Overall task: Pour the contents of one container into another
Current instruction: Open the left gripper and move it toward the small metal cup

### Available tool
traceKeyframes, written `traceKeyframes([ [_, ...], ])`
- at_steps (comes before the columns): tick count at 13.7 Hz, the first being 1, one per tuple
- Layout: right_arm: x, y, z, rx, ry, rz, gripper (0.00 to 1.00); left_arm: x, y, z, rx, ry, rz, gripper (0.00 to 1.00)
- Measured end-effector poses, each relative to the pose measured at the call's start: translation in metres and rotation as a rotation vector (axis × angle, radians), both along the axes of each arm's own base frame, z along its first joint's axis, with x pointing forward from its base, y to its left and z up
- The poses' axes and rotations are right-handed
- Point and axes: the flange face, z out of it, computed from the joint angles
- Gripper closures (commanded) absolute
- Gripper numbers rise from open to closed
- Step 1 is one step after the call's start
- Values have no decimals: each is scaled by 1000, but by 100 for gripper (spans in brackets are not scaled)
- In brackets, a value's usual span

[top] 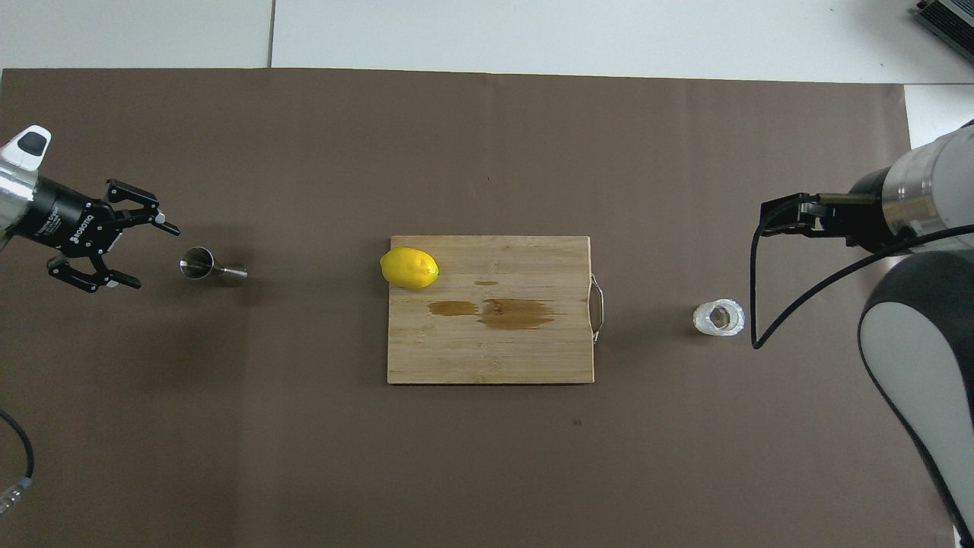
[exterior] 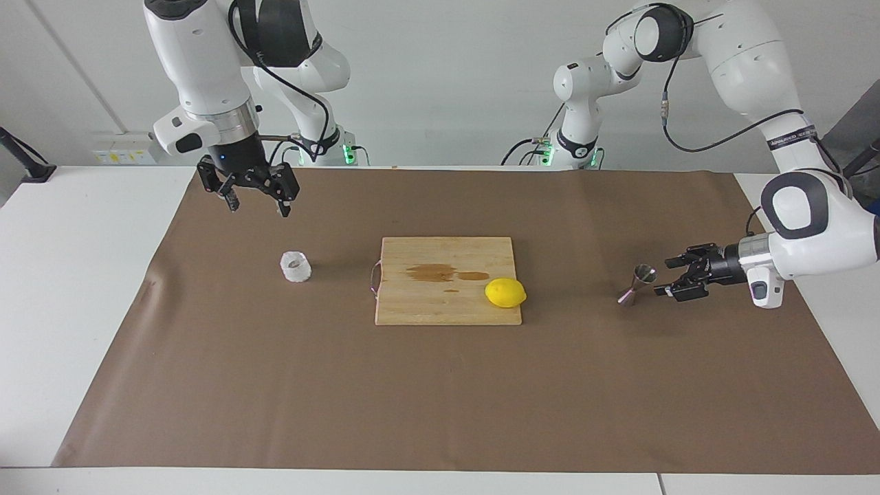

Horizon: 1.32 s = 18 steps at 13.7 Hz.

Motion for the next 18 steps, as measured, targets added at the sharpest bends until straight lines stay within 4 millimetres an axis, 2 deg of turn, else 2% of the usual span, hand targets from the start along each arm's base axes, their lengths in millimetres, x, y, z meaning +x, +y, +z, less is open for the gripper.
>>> traceKeyframes([
  [2,0,0,0,0,0,0,0,-3,-4,-8,-27,19,18,0],
  [12,0,0,0,0,0,0,0,-4,-19,-14,-39,53,43,0],
  [15,0,0,0,0,0,0,0,-4,-20,-15,-38,57,48,8],
  [18,0,0,0,0,0,0,0,-5,-23,-16,-30,74,61,10],
])
